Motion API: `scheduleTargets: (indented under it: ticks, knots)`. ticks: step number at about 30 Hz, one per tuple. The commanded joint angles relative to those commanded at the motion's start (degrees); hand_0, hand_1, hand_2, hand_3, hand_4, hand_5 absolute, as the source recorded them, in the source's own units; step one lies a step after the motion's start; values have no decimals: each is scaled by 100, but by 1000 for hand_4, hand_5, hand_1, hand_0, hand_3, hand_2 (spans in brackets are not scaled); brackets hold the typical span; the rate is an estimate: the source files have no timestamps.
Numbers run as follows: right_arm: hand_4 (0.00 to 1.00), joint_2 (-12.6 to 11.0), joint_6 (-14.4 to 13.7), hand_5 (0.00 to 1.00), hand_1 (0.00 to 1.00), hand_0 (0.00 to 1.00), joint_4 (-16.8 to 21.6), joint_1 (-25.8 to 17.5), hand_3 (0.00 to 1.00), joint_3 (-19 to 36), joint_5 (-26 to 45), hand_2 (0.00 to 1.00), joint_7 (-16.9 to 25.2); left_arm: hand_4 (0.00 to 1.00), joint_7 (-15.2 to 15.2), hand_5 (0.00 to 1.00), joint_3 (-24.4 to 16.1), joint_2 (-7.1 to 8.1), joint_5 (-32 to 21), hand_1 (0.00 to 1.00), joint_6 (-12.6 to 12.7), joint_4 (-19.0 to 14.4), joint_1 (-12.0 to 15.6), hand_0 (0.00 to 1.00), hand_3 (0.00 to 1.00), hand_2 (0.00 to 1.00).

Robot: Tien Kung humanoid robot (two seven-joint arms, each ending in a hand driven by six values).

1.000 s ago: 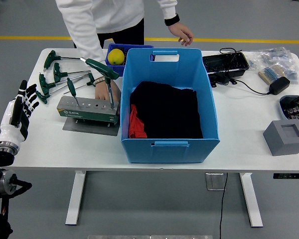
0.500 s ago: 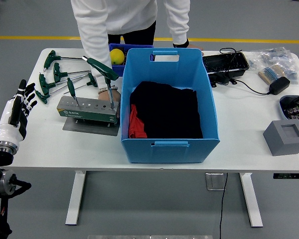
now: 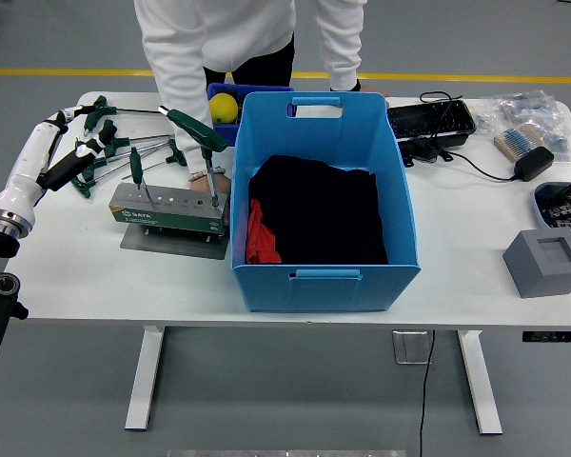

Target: Lift tool from toolbox,place it in box,lift tool from toolbox,place it in box

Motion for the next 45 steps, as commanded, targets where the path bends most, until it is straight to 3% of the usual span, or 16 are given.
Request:
scheduleTargets:
  ticks: [1,5,7,9,13,18,19,20,27,30,31,36,37,42,43,45]
  knots:
    - [762,-4,4,675,625,649,-1,3,559,25,-46,698,-10,998,17,655,253,204,216,998,-70,74,-210,998,964,998]
    - [762,-11,16,675,625,649,-8,8,559,42,-56,698,-10,998,-5,655,1035,713,395,998,-182,173,-834,998,964,998]
    - [764,-11,21,674,625,649,-14,11,559,41,-34,698,-7,998,-55,595,1275,850,466,998,-197,184,-1046,998,988,998]
    - [764,-15,29,674,625,649,-19,19,559,47,-31,698,-8,998,-114,595,1516,952,547,998,-199,216,-1253,998,988,998]
    - [764,-21,35,675,624,649,-23,29,560,75,-51,698,-15,998,-194,563,1891,1059,600,998,-295,280,-1540,998,998,998]
    - [764,-25,34,675,624,649,-21,25,560,130,-116,698,-33,998,-500,563,2419,1070,925,998,-763,350,-1906,998,998,998]
    - [765,-28,34,675,625,649,-20,31,560,150,-155,698,-42,998,-553,484,2558,1053,981,998,-873,368,-2002,998,998,998]
    - [765,-31,35,675,625,649,-19,35,560,164,-184,698,-48,998,-583,484,2656,1036,1013,998,-931,386,-2070,998,998,998]
    - [766,-43,45,674,624,649,-19,58,561,169,-194,699,-54,998,-570,473,3013,878,1060,998,-989,651,-2454,998,998,998]
    - [766,-49,53,674,624,649,-21,71,561,180,-213,699,-57,998,-599,473,3071,849,1072,998,-970,804,-2582,998,998,998]
    - [768,-52,56,674,624,649,-21,75,561,184,-217,699,-59,998,-603,473,3097,844,1076,998,-973,868,-2629,965,934,980]
    - [768,-65,70,674,624,649,-21,95,561,214,-266,699,-73,998,-547,473,3246,815,1092,998,-1038,1203,-2832,965,934,980]
    - [768,-68,73,674,624,649,-21,98,561,222,-285,699,-78,998,-542,480,3276,802,1081,803,-1039,1280,-2867,854,830,787]
    - [768,-84,87,674,624,649,-19,125,561,223,-321,699,-87,998,-561,480,3459,732,1053,803,-1018,1644,-3023,854,830,787]
    - [768,-86,88,675,624,649,-19,129,561,223,-326,699,-89,998,-572,493,3503,719,1047,702,-1005,1705,-3051,815,745,674]
    - [768,-90,90,675,624,649,-18,137,561,221,-333,699,-90,998,-596,493,3584,694,1036,702,-973,1808,-3103,815,745,674]
